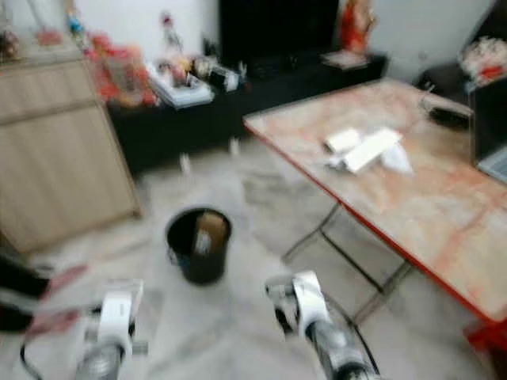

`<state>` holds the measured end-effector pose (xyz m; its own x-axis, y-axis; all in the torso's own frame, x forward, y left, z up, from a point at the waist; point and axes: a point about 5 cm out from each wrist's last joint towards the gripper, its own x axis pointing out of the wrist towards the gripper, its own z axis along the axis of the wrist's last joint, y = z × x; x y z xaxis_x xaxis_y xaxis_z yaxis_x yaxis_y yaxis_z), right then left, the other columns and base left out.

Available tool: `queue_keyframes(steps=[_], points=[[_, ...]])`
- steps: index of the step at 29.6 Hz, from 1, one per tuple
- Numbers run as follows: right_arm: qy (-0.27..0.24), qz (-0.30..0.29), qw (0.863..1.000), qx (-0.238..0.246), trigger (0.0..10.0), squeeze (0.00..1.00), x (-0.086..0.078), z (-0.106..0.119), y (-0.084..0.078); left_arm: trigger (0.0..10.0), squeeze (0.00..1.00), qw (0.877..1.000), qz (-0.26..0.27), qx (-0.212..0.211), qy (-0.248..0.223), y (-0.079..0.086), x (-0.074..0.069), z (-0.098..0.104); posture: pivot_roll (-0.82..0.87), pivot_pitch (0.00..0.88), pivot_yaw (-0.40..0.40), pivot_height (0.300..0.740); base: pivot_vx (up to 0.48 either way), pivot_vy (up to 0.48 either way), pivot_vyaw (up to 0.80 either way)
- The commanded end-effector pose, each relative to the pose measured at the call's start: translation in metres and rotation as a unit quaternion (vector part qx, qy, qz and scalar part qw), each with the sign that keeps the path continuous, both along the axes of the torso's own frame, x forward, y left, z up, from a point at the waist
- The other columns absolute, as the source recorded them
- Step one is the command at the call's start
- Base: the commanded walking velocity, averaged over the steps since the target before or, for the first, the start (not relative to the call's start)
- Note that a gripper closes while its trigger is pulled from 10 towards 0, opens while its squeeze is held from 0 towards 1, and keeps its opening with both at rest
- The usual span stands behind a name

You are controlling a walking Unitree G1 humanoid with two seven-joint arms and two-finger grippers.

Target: Picking trash to rubbish bin

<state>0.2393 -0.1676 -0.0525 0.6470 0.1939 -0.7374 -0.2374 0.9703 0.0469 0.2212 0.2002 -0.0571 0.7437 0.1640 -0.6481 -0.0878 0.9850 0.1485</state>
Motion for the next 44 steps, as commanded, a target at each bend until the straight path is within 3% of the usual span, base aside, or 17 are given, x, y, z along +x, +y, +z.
queue_keyframes(steps=[1, 14, 25, 44], points=[[-0.007, 0.01, 1.0, 0.009, 10.0, 0.0, 0.009, 0.006, 0.009, 10.0, 0.0, 1.0, 0.015, -0.005, 0.003, 0.003, 0.003, 0.001, -0.02, 0.032, -0.066, 0.74, 0.48, 0.0, 0.0], [-0.002, 0.02, 0.999, 0.024, 10.0, 0.0, 0.005, 0.003, 0.017, 10.0, 0.0, 1.0, 0.019, -0.014, 0.006, -0.002, 0.001, -0.001, -0.02, 0.033, -0.065, 0.74, 0.48, 0.0, 0.0], [-0.01, 0.043, 0.999, 0.003, 10.0, 0.0, 0.006, 0.003, 0.018, 10.0, 0.0, 1.0, 0.016, -0.015, -0.004, -0.002, 0.003, 0.001, -0.02, 0.018, -0.058, 0.74, 0.457, 0.0, 0.26], [-0.01, 0.04, 0.999, 0.018, 10.0, 0.0, 0.004, 0.002, 0.022, 10.0, 0.0, 1.0, 0.005, -0.017, -0.006, -0.004, 0.003, 0.001, -0.01, 0.003, -0.052, 0.74, 0.0, 0.0, 0.71]])
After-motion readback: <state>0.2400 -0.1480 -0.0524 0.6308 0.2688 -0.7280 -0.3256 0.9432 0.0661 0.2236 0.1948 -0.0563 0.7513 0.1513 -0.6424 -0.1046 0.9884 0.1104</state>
